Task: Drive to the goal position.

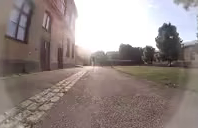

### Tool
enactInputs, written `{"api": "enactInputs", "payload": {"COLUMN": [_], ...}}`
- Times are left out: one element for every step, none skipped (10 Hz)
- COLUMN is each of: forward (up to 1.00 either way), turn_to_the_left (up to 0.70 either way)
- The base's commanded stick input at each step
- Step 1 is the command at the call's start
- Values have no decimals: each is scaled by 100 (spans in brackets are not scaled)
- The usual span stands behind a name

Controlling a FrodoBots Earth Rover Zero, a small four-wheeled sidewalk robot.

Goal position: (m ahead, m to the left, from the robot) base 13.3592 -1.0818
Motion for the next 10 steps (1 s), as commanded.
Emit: {"api": "enactInputs", "payload": {"forward": [44, 44, 44, 44, 44, 44, 44, 44, 44, 44], "turn_to_the_left": [2, 2, 2, 2, 2, 2, 2, 2, 2, 2]}}
